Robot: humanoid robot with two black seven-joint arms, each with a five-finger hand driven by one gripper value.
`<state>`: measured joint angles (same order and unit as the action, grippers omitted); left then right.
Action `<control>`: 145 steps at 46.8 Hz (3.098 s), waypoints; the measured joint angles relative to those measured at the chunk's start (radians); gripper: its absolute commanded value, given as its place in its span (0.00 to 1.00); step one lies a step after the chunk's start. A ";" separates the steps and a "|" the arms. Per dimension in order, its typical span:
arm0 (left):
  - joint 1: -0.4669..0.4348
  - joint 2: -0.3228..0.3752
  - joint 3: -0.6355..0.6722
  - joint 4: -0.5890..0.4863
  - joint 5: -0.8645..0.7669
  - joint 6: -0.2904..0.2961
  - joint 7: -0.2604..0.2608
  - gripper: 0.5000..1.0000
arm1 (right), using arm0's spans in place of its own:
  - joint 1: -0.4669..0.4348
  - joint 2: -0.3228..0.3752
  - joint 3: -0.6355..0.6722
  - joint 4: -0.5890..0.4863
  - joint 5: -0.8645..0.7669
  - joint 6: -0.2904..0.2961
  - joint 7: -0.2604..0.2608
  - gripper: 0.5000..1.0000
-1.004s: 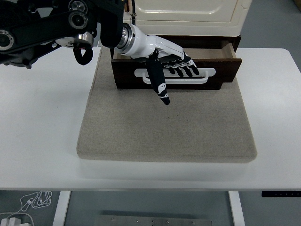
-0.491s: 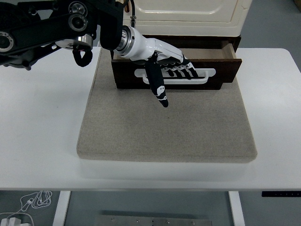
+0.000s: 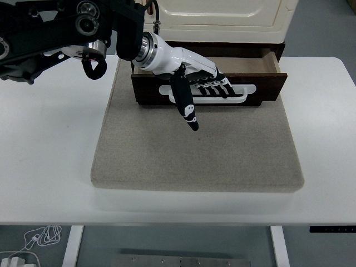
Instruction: Open the drawer under the combination cabinet
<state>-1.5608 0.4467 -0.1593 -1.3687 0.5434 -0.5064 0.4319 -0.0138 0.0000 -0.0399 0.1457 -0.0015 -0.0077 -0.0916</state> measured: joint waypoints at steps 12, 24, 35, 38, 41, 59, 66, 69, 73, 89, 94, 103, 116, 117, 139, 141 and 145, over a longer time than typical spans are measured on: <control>-0.001 0.006 -0.014 -0.009 -0.026 -0.014 -0.001 1.00 | 0.000 0.000 0.000 0.000 0.000 0.000 0.000 0.86; -0.003 0.010 -0.121 -0.004 -0.030 -0.038 -0.012 1.00 | 0.000 0.000 0.000 0.000 0.000 0.000 0.000 0.86; 0.009 0.021 -0.296 0.017 -0.068 -0.056 -0.058 1.00 | 0.000 0.000 0.000 0.000 0.000 0.000 0.000 0.86; 0.011 0.021 -0.348 0.035 -0.069 -0.056 -0.086 1.00 | 0.000 0.000 0.000 0.000 0.000 0.000 0.000 0.86; 0.011 0.019 -0.393 0.055 -0.070 -0.050 -0.114 1.00 | 0.000 0.000 0.000 0.000 0.000 0.000 0.000 0.86; 0.034 0.021 -0.572 0.153 -0.071 0.005 -0.351 1.00 | 0.000 0.000 0.000 0.000 0.001 0.000 0.000 0.86; 0.035 0.022 -0.667 0.222 -0.092 0.043 -0.417 1.00 | 0.000 0.000 0.000 0.000 0.001 0.000 0.000 0.86; 0.035 0.021 -0.703 0.259 -0.128 0.049 -0.445 1.00 | 0.000 0.000 0.000 0.000 0.001 0.000 0.000 0.86; 0.035 0.021 -0.726 0.312 -0.163 0.075 -0.456 1.00 | 0.000 0.000 0.000 0.000 0.001 0.000 0.000 0.86; 0.035 0.049 -0.819 0.520 -0.183 0.138 -0.491 1.00 | 0.000 0.000 0.000 0.000 0.000 0.000 0.000 0.86; 0.030 0.080 -0.829 0.557 -0.212 0.138 -0.491 1.00 | 0.000 0.000 0.000 0.000 0.000 0.000 0.000 0.86; 0.034 0.143 -0.820 0.631 -0.227 0.163 -0.491 1.00 | 0.000 0.000 0.001 0.000 0.000 0.000 0.000 0.86; 0.105 0.164 -0.819 0.748 -0.232 0.271 -0.490 1.00 | 0.000 0.000 0.001 0.000 0.000 0.000 0.000 0.86; 0.110 0.164 -0.819 0.753 -0.234 0.275 -0.490 1.00 | 0.000 0.000 0.000 0.000 0.000 0.000 0.000 0.86; 0.325 0.149 -0.815 0.800 -0.304 0.413 -0.378 1.00 | 0.003 0.000 0.000 0.000 0.001 -0.001 0.000 0.86; 0.348 0.148 -0.815 0.799 -0.327 0.413 -0.374 1.00 | 0.003 0.000 0.002 0.000 0.001 -0.001 0.000 0.86; 0.385 0.119 -0.815 0.801 -0.364 0.412 -0.372 1.00 | 0.003 0.000 0.002 0.000 0.001 0.002 0.000 0.86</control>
<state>-1.1759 0.5657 -0.9743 -0.5675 0.1798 -0.0945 0.0596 -0.0106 0.0000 -0.0382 0.1457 -0.0008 -0.0056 -0.0919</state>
